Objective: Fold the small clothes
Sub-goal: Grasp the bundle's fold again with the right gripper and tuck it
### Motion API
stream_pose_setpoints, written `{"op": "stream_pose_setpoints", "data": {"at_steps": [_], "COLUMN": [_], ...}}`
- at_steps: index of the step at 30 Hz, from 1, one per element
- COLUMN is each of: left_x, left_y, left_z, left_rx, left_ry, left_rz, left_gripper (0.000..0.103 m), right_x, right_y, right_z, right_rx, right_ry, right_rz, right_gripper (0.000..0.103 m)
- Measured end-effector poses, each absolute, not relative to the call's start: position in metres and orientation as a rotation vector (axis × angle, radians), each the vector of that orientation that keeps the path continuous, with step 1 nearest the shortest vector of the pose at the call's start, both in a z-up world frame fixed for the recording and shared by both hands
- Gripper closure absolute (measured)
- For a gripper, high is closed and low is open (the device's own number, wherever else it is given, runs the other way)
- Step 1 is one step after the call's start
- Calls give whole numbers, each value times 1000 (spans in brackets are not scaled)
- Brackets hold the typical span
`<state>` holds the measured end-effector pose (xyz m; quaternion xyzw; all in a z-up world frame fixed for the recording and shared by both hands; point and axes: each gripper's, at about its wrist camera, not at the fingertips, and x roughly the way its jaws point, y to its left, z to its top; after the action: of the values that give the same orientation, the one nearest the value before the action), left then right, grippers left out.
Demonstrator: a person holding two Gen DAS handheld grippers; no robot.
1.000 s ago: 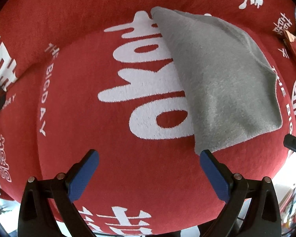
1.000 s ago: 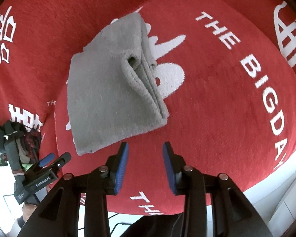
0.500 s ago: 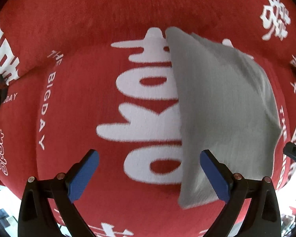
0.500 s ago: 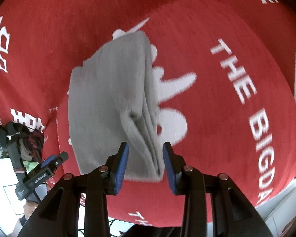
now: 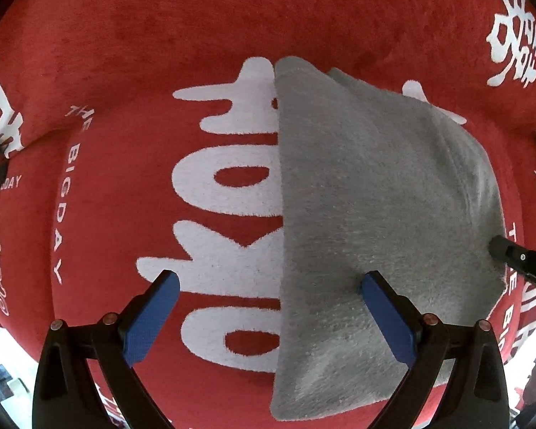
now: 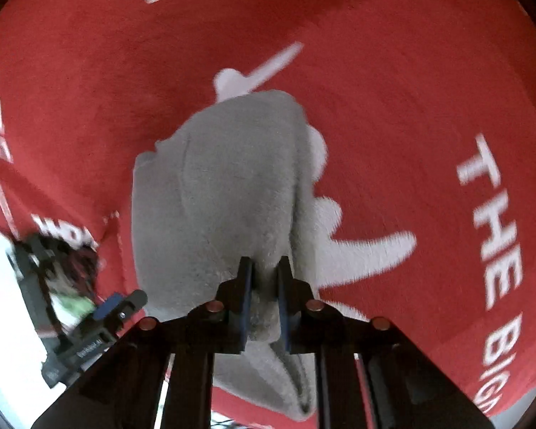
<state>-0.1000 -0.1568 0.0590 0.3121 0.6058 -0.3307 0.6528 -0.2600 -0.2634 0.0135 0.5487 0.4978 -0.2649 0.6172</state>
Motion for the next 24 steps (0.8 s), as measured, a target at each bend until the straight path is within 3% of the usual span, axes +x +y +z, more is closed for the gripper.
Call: {"op": "stream_pose_setpoints", "data": {"at_steps": [4,14,15,17,18,24], "left_x": [-102,-101,-102,-103,-103,-103], "left_y": [-159,-163,-164,-165,-166,-170], "left_z": [59,58,58,58,58,54], "left_rx": [716,729,730,734,736,742], "left_ry": [1382,1386,1386,1387,1388,1410], "left_rz": [-742,-734,-732,-735,-736,-733], "left_gripper": [1,1,1,1,1,1], "right_x": [-264,-306,-310,-314,-315,-317], "right_y": [-273,-273,-272,-271,-271,-273], "right_z": [-3,7,7,8,8,8], "right_rx": [1235,1406,1418,1430,1438,1440], "right_ry": [1209,1122,1117,1110,1103,1102], "right_rz": [-622,-631,-630,-630,-630,-636], "right_gripper": [89,85,83,57,52,49]}}
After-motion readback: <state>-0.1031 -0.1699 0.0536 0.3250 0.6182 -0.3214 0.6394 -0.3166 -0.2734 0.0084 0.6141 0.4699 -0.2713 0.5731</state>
